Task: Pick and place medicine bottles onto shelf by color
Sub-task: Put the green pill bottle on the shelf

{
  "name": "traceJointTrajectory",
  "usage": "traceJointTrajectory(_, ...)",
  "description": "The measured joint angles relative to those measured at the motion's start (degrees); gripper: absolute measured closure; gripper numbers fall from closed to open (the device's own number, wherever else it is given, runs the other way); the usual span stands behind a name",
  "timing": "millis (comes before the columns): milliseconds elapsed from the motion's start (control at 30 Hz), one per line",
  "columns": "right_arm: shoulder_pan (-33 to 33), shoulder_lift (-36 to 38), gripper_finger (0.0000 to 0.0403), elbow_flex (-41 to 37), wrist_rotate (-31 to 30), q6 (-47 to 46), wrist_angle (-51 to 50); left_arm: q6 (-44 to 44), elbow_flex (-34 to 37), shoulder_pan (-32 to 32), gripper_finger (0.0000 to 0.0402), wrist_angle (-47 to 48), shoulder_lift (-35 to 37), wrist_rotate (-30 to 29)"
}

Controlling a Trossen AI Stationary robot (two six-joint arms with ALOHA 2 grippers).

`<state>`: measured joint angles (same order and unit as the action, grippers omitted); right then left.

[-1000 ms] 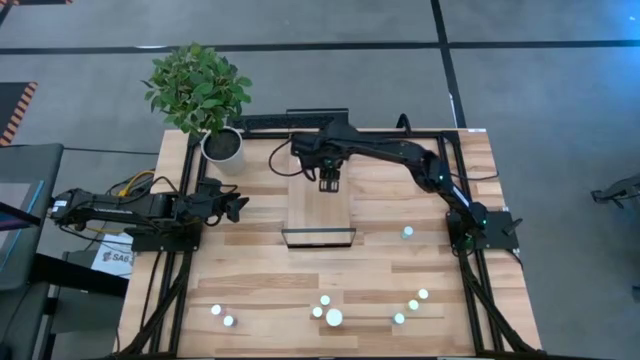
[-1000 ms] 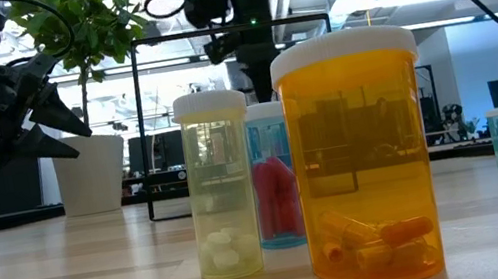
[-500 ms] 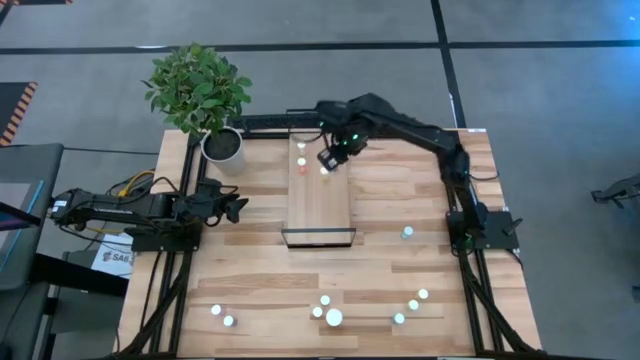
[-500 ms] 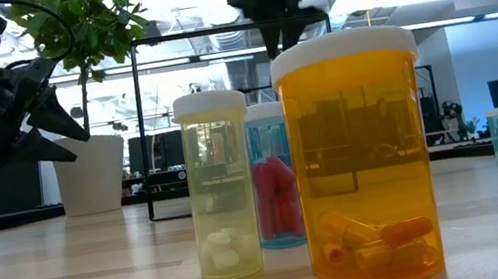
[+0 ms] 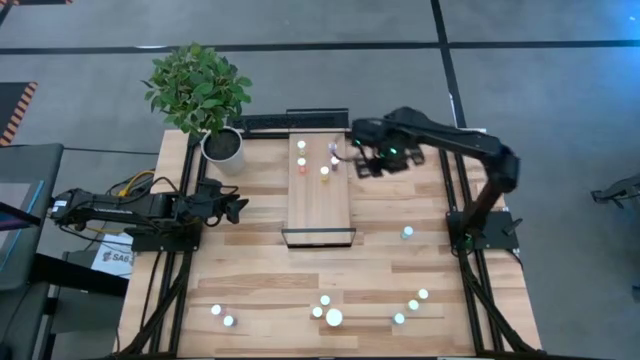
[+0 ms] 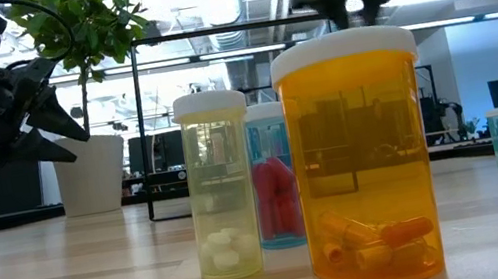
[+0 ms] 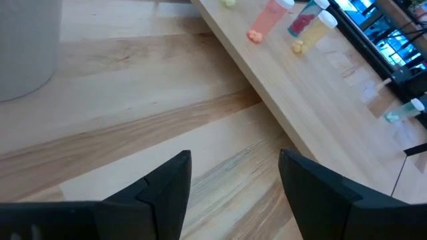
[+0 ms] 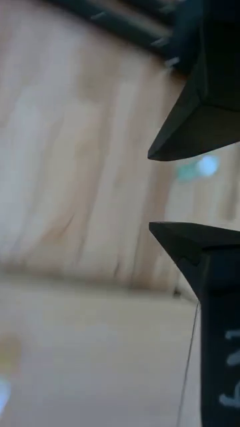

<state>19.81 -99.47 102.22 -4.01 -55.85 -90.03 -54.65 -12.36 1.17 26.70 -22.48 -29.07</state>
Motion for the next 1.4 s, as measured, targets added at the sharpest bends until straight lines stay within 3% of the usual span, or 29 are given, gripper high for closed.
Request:
traceJointTrajectory(267,-0.45,13.86,0.0218,-26.28,4.8,-13.84,6.7,0.0,0.0,0.0,0.0189,-0.02,-0.01,0.02)
traceJointTrajectory(467,-0.14,20.27,0.0218,-37.48,7.39,-16.31,15.06,0.0,0.0,0.0,0.0189,-0.02,0.0,0.03)
traceJointTrajectory(833,-1.23,19.58,0.021,-42.65,11.77,-17.22,15.92,0.0,0.0,0.0,0.0189,-0.03,0.0,0.07)
traceJointTrajectory(1167,-7.1,20.08,0.0131,-43.59,13.16,-28.84,17.04,0.0,0.0,0.0,0.0189,-0.02,0.0,0.29)
traceJointTrajectory(1400,-12.05,20.38,0.0098,-43.75,12.92,-35.77,17.8,0.0,0.0,-0.01,0.0189,-0.02,-0.02,0.28)
